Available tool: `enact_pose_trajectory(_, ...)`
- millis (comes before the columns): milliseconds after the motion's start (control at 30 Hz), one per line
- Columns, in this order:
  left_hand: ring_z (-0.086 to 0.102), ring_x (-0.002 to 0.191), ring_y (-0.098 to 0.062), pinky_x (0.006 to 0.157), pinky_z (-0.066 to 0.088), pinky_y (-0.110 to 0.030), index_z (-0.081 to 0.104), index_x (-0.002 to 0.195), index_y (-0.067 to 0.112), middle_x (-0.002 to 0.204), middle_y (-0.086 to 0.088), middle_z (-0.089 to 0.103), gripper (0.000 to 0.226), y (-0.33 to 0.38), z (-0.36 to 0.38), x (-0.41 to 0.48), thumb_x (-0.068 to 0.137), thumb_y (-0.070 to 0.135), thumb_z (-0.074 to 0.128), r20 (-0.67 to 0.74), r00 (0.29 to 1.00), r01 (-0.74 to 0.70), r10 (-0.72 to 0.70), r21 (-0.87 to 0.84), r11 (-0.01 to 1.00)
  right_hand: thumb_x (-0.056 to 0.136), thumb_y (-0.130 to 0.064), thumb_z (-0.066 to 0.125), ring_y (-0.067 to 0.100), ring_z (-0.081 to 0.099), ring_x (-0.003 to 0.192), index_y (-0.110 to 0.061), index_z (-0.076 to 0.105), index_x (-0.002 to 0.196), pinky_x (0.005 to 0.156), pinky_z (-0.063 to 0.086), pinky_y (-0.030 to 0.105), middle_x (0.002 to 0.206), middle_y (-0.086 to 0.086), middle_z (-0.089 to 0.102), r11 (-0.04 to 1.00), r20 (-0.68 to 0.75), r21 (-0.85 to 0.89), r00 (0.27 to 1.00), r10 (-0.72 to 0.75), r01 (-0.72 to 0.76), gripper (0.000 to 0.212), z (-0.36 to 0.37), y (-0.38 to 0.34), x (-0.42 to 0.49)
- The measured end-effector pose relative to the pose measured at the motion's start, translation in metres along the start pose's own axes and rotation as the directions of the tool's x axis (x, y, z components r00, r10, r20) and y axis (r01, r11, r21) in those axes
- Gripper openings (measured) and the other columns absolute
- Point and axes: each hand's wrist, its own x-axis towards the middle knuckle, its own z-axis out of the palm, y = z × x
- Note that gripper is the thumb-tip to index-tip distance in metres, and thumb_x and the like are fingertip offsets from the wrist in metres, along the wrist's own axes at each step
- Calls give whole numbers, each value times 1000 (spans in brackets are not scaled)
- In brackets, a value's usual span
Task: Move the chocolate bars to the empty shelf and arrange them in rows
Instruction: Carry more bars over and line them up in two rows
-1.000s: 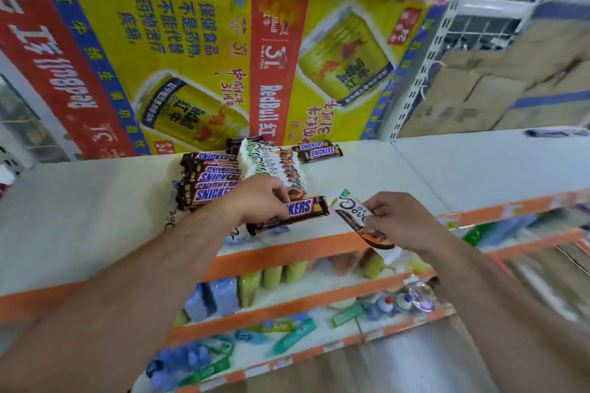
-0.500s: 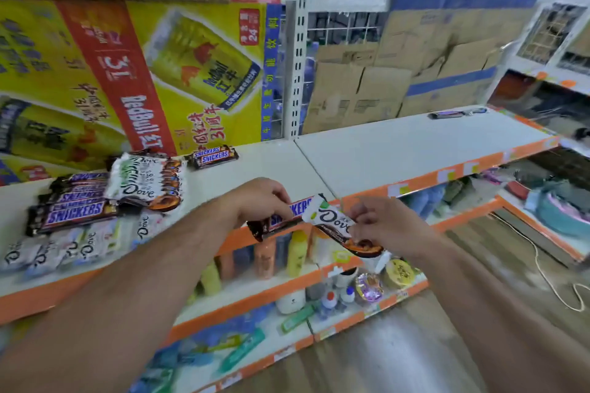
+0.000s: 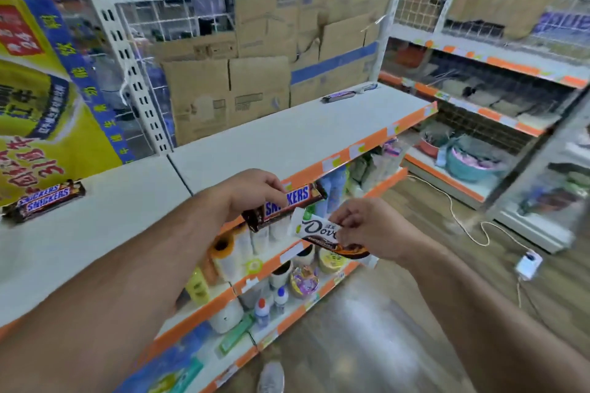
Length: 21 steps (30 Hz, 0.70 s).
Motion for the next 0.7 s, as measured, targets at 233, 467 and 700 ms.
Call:
enact_pose_trajectory(233, 62, 61, -15, 58, 45, -26, 71, 79, 16, 71, -2, 70, 9, 62, 57, 114, 72, 13, 77, 141, 987, -69, 72, -22, 997, 76, 0, 71, 10, 61, 62, -22, 70, 81, 62, 48, 28, 70, -4, 70, 995, -95, -50, 992, 83, -88, 23, -76, 51, 38)
enact_pose_trajectory(467, 62, 56, -13, 50, 44, -20, 69, 74, 18, 65, -1, 68, 8, 135, 93, 233, 72, 12, 73, 224, 966, -130, 130, -15, 991, 72, -1, 69, 12, 64, 64, -20, 70, 81, 65, 53, 34, 73, -2, 73, 983, -179, -87, 974, 141, -159, 21, -168, 89, 105)
enact_pose_trajectory(700, 60, 64, -16, 56, 41, -25, 70, 78, 14, 71, -3, 67, 9, 187, 115, 323, 71, 12, 74, 232, 963, -139, 134, 7, 990, 71, -1, 66, 5, 65, 58, -27, 70, 76, 53, 51, 23, 68, -6, 72, 990, -197, -67, 974, 110, -125, 27, -236, 115, 166)
